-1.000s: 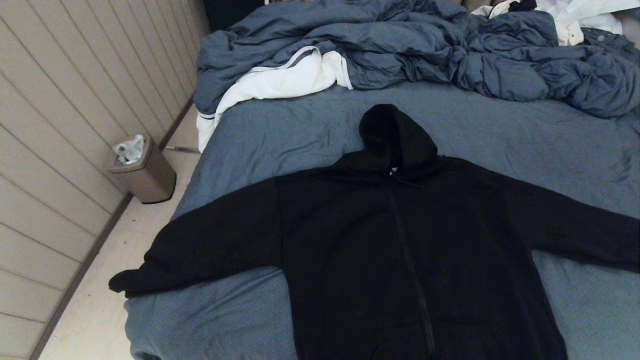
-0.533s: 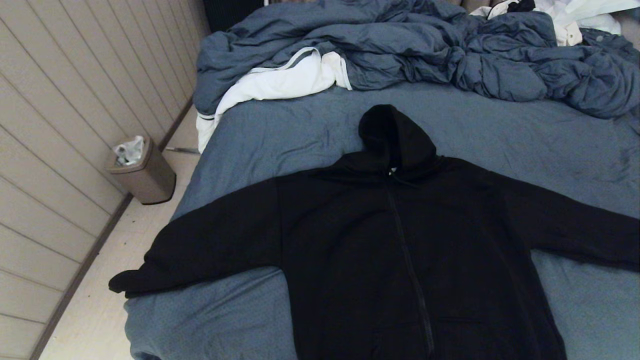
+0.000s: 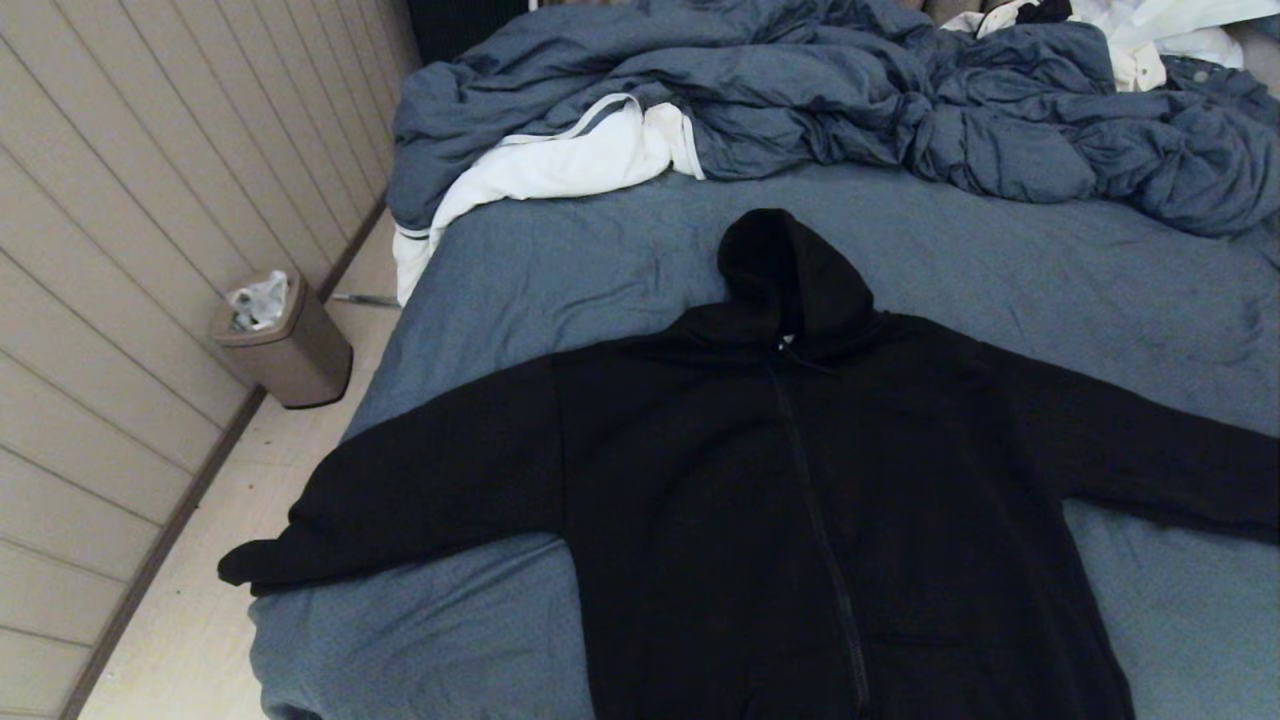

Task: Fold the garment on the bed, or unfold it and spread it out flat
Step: Fold the black sweatshirt

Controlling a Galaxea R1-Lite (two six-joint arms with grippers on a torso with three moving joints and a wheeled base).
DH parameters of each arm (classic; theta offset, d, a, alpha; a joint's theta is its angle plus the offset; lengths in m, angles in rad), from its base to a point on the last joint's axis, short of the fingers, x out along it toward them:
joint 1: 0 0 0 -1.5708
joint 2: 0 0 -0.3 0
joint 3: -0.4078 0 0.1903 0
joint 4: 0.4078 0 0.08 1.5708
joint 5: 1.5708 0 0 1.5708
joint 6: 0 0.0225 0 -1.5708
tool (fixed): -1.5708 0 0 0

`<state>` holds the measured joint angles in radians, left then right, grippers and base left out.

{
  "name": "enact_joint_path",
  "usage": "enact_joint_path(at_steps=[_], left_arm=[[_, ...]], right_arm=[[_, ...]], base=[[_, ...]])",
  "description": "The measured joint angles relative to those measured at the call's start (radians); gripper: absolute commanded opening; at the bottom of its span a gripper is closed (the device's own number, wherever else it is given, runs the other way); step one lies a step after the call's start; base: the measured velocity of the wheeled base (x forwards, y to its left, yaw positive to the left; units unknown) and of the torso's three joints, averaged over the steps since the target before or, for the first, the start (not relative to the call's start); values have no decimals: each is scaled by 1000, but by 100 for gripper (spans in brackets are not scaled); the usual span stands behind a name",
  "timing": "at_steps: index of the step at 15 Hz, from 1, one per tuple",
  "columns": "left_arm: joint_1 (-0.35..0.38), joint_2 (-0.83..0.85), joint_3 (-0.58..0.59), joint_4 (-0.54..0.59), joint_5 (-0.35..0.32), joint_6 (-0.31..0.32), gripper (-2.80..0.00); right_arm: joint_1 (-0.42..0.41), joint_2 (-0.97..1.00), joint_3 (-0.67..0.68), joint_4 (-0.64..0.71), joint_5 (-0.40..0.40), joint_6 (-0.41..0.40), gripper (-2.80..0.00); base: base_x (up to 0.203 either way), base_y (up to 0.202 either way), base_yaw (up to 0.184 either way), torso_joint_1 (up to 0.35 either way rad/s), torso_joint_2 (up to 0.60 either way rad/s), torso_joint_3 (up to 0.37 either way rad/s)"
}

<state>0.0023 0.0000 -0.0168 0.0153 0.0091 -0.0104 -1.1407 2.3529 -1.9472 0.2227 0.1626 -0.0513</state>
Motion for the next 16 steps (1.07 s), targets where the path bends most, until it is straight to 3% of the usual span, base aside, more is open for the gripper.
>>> enact_joint_path(at_steps=[8,16], left_arm=[[0,0,0,1,0,0,-280],[0,0,0,1,-1,0,-280]], right_arm=[[75,61,-3,-38,-1,15,0],[121,91,-7,-176,-10,52,0]], base=[[0,0,0,0,0,0],[0,0,0,0,0,0]])
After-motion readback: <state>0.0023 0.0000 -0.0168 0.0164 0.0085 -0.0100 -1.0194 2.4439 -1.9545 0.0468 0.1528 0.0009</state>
